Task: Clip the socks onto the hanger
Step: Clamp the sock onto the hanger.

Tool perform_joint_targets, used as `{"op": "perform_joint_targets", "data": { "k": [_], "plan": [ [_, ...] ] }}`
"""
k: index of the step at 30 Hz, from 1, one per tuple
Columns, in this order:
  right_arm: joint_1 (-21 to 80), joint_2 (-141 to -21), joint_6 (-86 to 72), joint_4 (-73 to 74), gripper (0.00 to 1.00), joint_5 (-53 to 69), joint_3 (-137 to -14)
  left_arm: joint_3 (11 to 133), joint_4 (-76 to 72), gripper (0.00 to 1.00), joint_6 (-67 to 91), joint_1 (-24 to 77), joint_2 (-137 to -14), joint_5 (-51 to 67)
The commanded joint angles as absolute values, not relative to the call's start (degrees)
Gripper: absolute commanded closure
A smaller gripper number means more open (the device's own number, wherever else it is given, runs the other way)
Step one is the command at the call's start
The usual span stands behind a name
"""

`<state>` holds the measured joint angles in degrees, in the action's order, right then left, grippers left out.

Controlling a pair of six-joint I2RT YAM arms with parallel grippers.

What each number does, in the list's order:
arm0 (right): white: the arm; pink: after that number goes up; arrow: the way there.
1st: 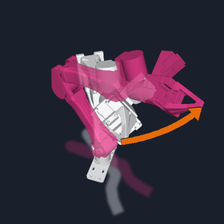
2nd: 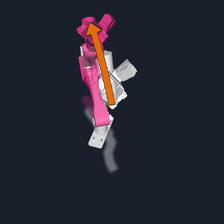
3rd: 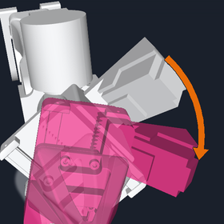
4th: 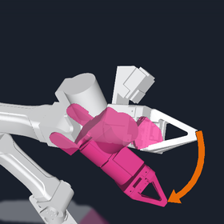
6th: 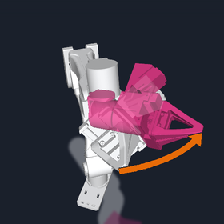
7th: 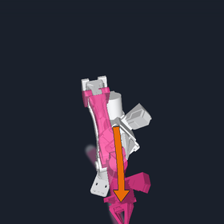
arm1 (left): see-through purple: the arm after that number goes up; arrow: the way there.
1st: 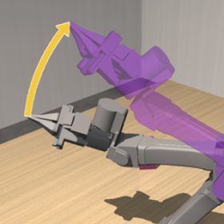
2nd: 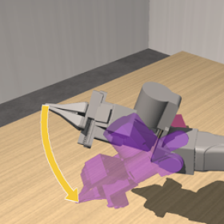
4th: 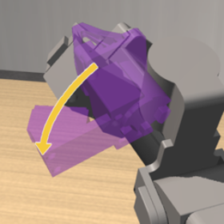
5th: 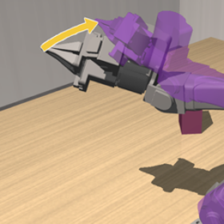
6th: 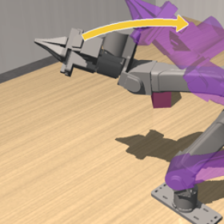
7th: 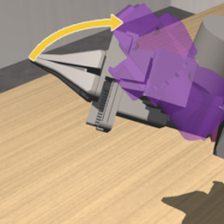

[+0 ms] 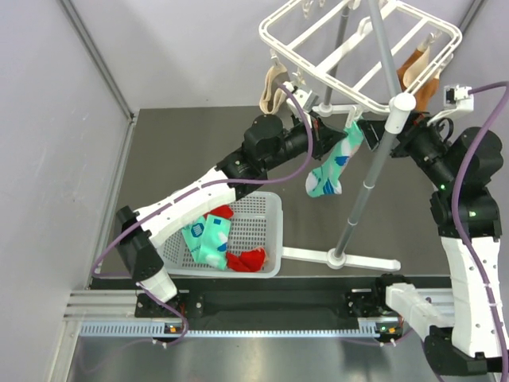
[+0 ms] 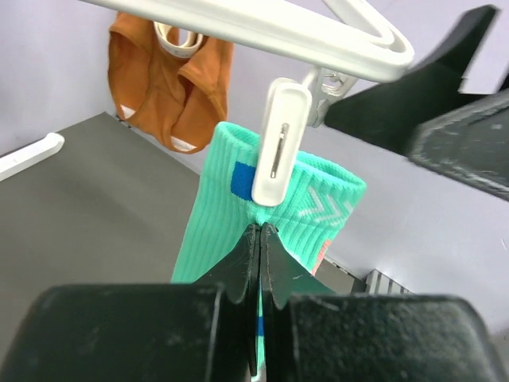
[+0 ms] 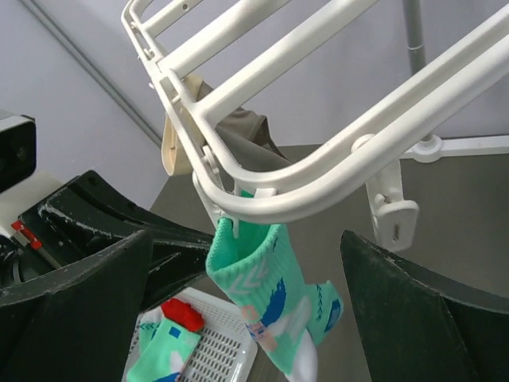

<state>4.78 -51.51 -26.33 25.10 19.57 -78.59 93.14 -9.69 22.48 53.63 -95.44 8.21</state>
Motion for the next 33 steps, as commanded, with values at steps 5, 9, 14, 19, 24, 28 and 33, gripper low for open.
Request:
{"op": "perform_joint_targets", "data": {
  "k": [5,9,14,19,24,28,33],
  "plan": [
    [5.3,-47.9,-20.7,33.7,0.01,11.7,-82.0,99.1,-4.0,1.00,21.4,53.8,-95.8,4.2],
    [5.3,-46.1,-19.1,37.2,0.00,7.9,-83.1,99.1,-3.0,1.00,22.1,53.8,-95.9,3.3],
    [5.3,-47.7,-17.5,40.8,0.00,4.2,-86.7,99.2,-2.8,1.00,22.1,53.8,-95.8,2.0],
    [5.3,-48.6,-19.4,39.6,0.07,5.8,-87.0,99.1,-1.6,1.00,21.8,53.8,-95.2,1.8],
    [5.3,-49.1,-17.8,36.9,0.24,6.7,-86.7,96.9,-0.6,1.00,21.4,53.6,-92.0,-1.6],
    [5.3,-50.8,-16.1,34.6,0.36,13.1,-87.3,96.5,1.4,1.00,20.5,53.6,-89.7,-2.5],
    [5.3,-52.1,-16.3,33.0,0.38,20.0,-87.5,97.1,4.0,1.00,18.2,53.6,-87.3,-4.2]
  ]
}}
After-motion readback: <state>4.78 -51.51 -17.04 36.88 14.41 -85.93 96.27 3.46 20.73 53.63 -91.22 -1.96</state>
